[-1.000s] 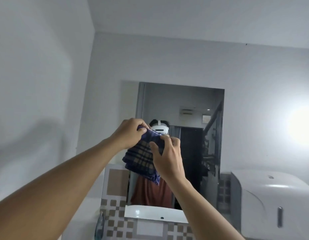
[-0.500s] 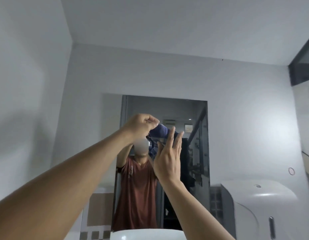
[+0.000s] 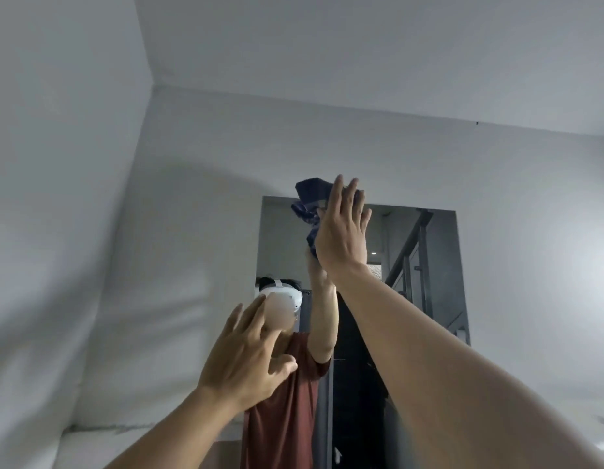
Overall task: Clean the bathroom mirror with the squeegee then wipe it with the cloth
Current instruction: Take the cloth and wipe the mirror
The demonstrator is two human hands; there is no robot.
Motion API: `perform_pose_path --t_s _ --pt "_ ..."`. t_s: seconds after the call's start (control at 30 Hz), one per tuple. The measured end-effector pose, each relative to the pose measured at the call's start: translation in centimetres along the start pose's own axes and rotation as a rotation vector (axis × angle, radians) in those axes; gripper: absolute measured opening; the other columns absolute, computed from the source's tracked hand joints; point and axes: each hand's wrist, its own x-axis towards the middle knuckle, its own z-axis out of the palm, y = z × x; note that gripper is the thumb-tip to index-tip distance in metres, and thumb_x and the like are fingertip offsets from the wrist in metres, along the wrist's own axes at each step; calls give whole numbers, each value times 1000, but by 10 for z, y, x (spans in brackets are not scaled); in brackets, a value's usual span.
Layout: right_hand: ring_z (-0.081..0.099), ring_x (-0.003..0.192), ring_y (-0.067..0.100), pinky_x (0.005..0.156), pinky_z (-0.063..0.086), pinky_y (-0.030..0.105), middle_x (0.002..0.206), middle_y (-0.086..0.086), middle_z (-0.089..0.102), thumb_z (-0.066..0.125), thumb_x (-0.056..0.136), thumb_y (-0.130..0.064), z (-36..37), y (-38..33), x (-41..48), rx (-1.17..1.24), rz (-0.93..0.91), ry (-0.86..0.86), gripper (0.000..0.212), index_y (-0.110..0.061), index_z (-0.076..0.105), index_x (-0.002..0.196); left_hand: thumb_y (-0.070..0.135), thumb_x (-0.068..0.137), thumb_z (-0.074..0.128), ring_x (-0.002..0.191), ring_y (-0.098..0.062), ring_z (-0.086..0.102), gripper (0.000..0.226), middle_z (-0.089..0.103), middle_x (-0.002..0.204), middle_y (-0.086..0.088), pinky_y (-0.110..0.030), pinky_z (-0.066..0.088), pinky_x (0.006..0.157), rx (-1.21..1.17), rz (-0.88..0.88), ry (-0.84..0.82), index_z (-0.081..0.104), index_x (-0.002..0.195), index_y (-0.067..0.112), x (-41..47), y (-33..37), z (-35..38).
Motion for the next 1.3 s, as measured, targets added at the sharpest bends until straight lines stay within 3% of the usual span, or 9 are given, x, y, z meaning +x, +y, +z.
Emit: perform_pose_path --t_s 0.17,0.33,0.5,0.63,0.77,0.87,0.97,1.1,1.3 --pt "-6 154 35 124 1 55 168 17 0 36 105 -14 31 -20 3 -39 -94 -6 69 -12 -4 160 71 78 59 149 -27 36 92 39 160 -12 -54 36 117 31 -23 -54 46 149 14 -2 3 12" --pt "-7 154 36 124 -4 53 167 20 6 31 107 -30 39 -22 -3 88 -49 -80 46 -7 26 147 70 79 58 149 -29 34 92 36 161 -14 -55 37 116 58 -31 -54 44 150 13 -2 4 13" --pt "-9 154 32 123 -9 48 167 19 4 35 104 -44 28 -13 -4 142 -125 -121 51 -12 33 144 69 81 56 151 -29 30 92 32 163 -14 -56 34 118 67 -36 -52 41 152 13 -4 6 15" --pt "-6 155 31 120 -14 47 167 14 13 31 106 -43 28 5 -7 -23 -285 -98 47 -14 41 141 63 84 57 149 -31 35 86 35 161 -14 -57 33 118 83 -27 -23 41 152 12 -6 12 13" --pt "17 153 33 124 3 51 158 16 37 42 105 -33 26 9 -5 -161 -417 -48 44 -7 51 139 77 80 50 151 -30 30 100 29 164 -14 -56 29 120 75 -65 -60 35 155 12 -8 26 15" --pt "22 151 36 124 9 48 157 21 38 39 106 -28 23 6 -7 -108 -412 -96 46 -2 45 143 87 68 50 154 -31 21 118 19 167 -15 -57 28 120 94 -90 -121 28 158 13 -9 32 18" --pt "21 150 39 124 11 52 156 23 36 34 105 -28 24 4 -12 -90 -413 -112 48 -5 37 147 88 64 52 154 -32 20 122 18 168 -16 -58 28 119 100 -100 -140 28 159 16 -10 33 20" --pt "26 145 40 120 18 56 150 22 41 38 101 -27 31 1 -16 -111 -433 -80 45 -8 40 142 88 65 51 156 -30 12 122 14 169 -14 -57 23 121 105 -104 -149 25 160 16 -10 33 21" --pt "19 151 34 124 9 54 159 16 35 34 103 -32 35 -7 -14 -161 -596 -139 51 -8 37 148 88 67 50 156 -31 11 121 14 169 -14 -56 24 121 98 -109 -147 22 160 16 -10 32 24"
